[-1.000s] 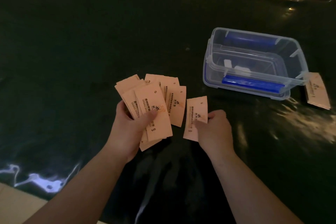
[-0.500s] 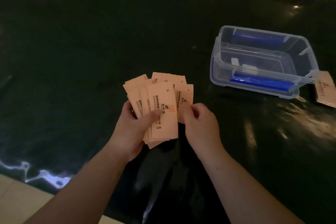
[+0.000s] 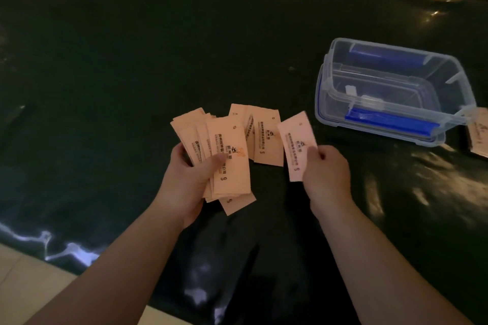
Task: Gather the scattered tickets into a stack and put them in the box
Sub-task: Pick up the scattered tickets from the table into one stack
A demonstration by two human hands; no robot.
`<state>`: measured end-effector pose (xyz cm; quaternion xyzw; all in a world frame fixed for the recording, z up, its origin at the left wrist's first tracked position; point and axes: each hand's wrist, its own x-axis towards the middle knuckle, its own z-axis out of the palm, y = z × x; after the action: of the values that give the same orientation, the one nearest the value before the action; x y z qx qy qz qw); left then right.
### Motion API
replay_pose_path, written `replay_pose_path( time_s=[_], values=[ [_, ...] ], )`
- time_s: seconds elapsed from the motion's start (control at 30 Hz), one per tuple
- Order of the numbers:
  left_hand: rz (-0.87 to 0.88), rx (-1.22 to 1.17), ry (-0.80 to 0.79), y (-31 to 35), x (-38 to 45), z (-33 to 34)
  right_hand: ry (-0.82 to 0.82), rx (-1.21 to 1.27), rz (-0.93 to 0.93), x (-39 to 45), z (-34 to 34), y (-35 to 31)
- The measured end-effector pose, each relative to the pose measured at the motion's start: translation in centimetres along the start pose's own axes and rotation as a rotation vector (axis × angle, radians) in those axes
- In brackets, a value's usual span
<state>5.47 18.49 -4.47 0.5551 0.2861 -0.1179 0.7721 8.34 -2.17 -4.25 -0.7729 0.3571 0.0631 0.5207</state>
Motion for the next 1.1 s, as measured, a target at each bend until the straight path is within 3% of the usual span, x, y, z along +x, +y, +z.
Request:
replay_pose_path(
  time_s=[0.13,0.27,0.4,0.57,0.7,0.97,1.1],
  values=[
    [-0.019,-0.013,-0.074,-0.5,0.0,0.8,-0.203,0.203,0.027,-4.0,-1.8,-0.4],
    [-0.042,-0.014,-0.179,-1.1,-0.4,1.6,-0.305,0.025,-0.019,-5.9,-0.2,-0.2],
    [-0.006,0.017,-0.099,-0.8,-0.3,1.4,-0.368,-0.124,-0.055,-5.1,0.8,-0.1],
    [0.014,-0.007,0.0,-0.5,0.2,0.1,0.017,-0.363,-0.234,-0.5,3.9,-0.8],
    [0.014,-0.018,0.034,-0.5,0.4,-0.7,0.001,-0.643,-0.177,1.8,6.7,-2.0],
    [0.007,-0.036,0.056,-0.2,0.5,-1.2,-0.12,0.01,-0.005,0.8,1.2,-1.8],
    [0.019,-0.05,0.05,-0.6,0.2,-1.3,-0.343,0.073,-0.068,-3.9,-0.8,-1.3]
  ],
)
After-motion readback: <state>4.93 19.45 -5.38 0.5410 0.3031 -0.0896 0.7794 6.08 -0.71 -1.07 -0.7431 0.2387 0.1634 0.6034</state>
